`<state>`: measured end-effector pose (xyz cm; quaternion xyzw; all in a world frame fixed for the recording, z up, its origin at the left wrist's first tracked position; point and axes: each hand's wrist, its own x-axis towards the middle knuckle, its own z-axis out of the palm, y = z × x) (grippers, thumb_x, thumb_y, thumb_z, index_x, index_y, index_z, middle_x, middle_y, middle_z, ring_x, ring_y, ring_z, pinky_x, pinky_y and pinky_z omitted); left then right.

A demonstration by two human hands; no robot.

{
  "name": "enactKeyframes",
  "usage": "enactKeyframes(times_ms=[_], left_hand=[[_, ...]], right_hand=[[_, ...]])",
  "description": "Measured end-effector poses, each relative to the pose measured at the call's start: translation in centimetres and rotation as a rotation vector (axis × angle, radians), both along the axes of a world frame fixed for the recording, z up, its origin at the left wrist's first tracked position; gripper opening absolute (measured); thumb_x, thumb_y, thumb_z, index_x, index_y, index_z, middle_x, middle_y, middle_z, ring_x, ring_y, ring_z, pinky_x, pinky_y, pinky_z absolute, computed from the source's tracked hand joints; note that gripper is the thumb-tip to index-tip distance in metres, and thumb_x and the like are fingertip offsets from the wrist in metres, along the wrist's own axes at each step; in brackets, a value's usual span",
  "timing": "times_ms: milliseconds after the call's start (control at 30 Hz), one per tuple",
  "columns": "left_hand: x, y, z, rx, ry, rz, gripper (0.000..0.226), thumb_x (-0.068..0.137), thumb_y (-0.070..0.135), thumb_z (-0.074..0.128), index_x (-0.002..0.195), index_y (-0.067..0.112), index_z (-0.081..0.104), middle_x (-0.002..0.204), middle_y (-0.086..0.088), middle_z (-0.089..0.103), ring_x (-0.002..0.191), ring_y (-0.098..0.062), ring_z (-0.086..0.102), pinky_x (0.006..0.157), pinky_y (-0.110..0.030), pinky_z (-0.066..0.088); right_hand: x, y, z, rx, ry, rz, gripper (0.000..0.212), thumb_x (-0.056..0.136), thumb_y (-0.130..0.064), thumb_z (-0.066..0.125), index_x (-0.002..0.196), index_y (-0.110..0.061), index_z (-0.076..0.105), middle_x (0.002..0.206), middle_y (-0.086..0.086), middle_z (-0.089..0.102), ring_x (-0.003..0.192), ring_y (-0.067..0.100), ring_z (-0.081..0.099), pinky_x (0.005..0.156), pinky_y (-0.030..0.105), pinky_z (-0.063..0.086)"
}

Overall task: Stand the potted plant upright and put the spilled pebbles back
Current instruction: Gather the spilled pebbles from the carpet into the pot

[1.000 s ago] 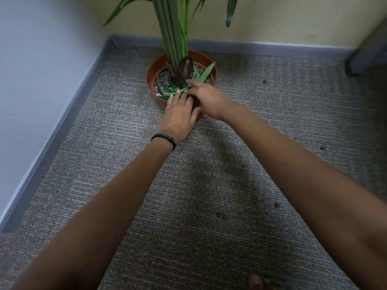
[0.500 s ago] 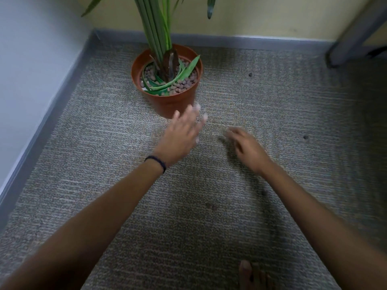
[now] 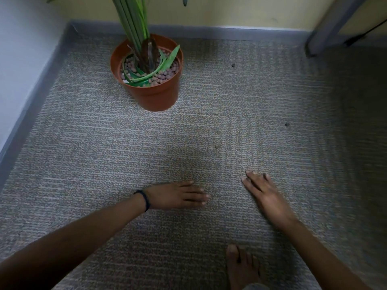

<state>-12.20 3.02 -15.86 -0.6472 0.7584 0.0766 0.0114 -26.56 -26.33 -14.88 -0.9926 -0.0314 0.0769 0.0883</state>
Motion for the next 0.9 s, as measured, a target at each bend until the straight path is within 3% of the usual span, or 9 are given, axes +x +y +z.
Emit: enactKeyframes(times_ms=[133,233,333,433,533,600,700,800,900], left_hand=[[0.2,-0.5,1.3,-0.031,0.126,0.060,0.046,0.085,0.002,0.063,0.130,0.008,0.053,0.143,-0.003,0.047,0.129,-0.023,0.047,0.097,-0.032,0.050],[0.2,-0.5,1.8,0.062,0.173,0.116,0.046,0.091,-0.003,0.049,0.137,0.006,0.045,0.149,-0.006,0.038,0.134,-0.027,0.041,0.100,-0.036,0.048],[-0.1,-0.4,2.7,-0.050,0.216,0.145,0.044,0.078,-0.003,0.060,0.121,0.005,0.061,0.130,-0.009,0.060,0.113,-0.026,0.062,0.083,-0.030,0.057],[-0.2,-0.6,3.4,-0.098,0.182,0.176,0.037,0.070,0.000,0.068,0.106,0.008,0.070,0.116,-0.006,0.069,0.099,-0.021,0.068,0.068,-0.024,0.059],[-0.1,-0.6,3.3,-0.025,0.226,0.238,0.037,0.076,-0.006,0.062,0.111,0.004,0.065,0.122,-0.011,0.064,0.108,-0.027,0.063,0.069,-0.033,0.059],[0.2,-0.8,3.5,-0.037,0.222,0.253,0.033,0.078,-0.006,0.062,0.109,0.003,0.065,0.120,-0.011,0.064,0.108,-0.026,0.062,0.068,-0.031,0.058],[1.5,-1.0,4.5,-0.108,0.240,0.423,0.025,0.083,0.003,0.062,0.108,0.006,0.064,0.113,-0.008,0.065,0.099,-0.022,0.063,0.072,-0.029,0.057],[4.2,-0.8,6.2,-0.248,0.222,0.598,0.029,0.088,0.003,0.058,0.116,0.008,0.062,0.120,-0.010,0.062,0.104,-0.023,0.061,0.085,-0.033,0.056],[7.7,-0.3,9.5,-0.375,0.156,0.708,0.026,0.086,0.000,0.059,0.111,0.003,0.064,0.116,-0.014,0.064,0.104,-0.026,0.061,0.090,-0.030,0.051]], right_hand=[[-0.4,-0.2,0.3,0.006,0.016,-0.128,0.064,0.077,0.014,0.061,0.135,-0.010,0.049,0.145,0.015,0.044,0.135,0.040,0.038,0.112,0.053,0.022],[-0.9,-0.3,0.4,0.109,0.052,-0.198,0.059,0.088,0.008,0.051,0.142,-0.014,0.039,0.153,0.008,0.031,0.142,0.029,0.027,0.117,0.040,0.019],[-0.9,-1.1,1.0,0.204,0.058,-0.272,0.051,0.091,0.003,0.050,0.139,-0.014,0.044,0.149,0.009,0.037,0.136,0.026,0.036,0.111,0.036,0.032],[0.0,-2.1,1.4,0.159,0.053,-0.319,0.046,0.084,0.009,0.056,0.127,-0.008,0.057,0.134,0.017,0.052,0.124,0.033,0.048,0.102,0.038,0.042],[1.7,-2.1,2.0,0.142,0.038,-0.341,0.036,0.080,0.009,0.059,0.113,-0.005,0.066,0.120,0.017,0.061,0.112,0.034,0.055,0.095,0.038,0.047],[3.3,-1.4,2.6,0.189,-0.013,-0.350,0.031,0.080,0.009,0.059,0.106,-0.004,0.069,0.114,0.016,0.064,0.107,0.033,0.059,0.093,0.036,0.047],[6.3,0.4,3.9,0.262,-0.102,-0.316,0.028,0.082,0.007,0.061,0.105,-0.005,0.071,0.110,0.013,0.067,0.103,0.029,0.062,0.091,0.028,0.046],[9.9,2.4,5.7,0.263,-0.179,-0.235,0.028,0.084,0.005,0.060,0.105,-0.009,0.071,0.110,0.009,0.067,0.100,0.022,0.062,0.090,0.016,0.039],[14.2,4.2,8.2,0.265,-0.269,-0.140,0.022,0.085,0.004,0.060,0.102,-0.006,0.071,0.109,0.011,0.068,0.100,0.024,0.063,0.087,0.018,0.038]])
